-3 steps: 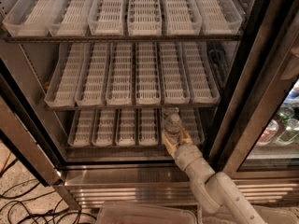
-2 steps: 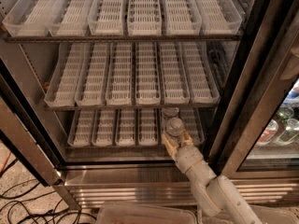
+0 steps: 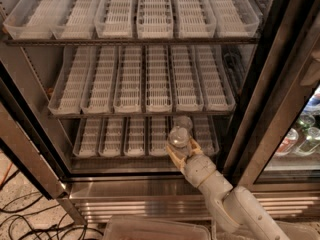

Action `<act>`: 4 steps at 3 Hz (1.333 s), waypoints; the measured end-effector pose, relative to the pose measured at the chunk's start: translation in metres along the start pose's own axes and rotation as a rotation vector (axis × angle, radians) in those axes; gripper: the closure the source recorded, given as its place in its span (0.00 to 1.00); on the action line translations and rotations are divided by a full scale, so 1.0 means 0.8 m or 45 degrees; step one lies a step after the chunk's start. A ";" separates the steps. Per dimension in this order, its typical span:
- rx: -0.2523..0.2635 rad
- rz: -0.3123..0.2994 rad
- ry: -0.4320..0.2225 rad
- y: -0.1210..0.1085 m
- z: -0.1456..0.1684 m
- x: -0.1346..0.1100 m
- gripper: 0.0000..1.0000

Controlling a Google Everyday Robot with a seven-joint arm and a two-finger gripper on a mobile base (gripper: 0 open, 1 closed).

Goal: Pick water bottle from bottom shelf of fridge

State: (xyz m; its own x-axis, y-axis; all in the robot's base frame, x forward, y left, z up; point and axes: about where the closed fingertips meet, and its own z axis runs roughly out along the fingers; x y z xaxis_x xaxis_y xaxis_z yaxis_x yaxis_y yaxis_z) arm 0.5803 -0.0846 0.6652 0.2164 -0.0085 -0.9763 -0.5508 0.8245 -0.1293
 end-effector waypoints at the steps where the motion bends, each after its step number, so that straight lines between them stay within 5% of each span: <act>1: -0.141 -0.012 0.044 0.025 -0.005 -0.023 1.00; 3: -0.512 0.051 0.271 0.067 -0.028 -0.040 1.00; 4: -0.710 0.020 0.438 0.072 -0.039 -0.059 1.00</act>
Offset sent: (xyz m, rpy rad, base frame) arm -0.0722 0.0167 0.0649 -0.3140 0.1299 0.3640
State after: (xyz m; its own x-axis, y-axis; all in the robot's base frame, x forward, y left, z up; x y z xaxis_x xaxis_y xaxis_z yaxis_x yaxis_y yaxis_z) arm 0.5136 -0.0542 0.6981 -0.0144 -0.2552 -0.9668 -0.9073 0.4096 -0.0946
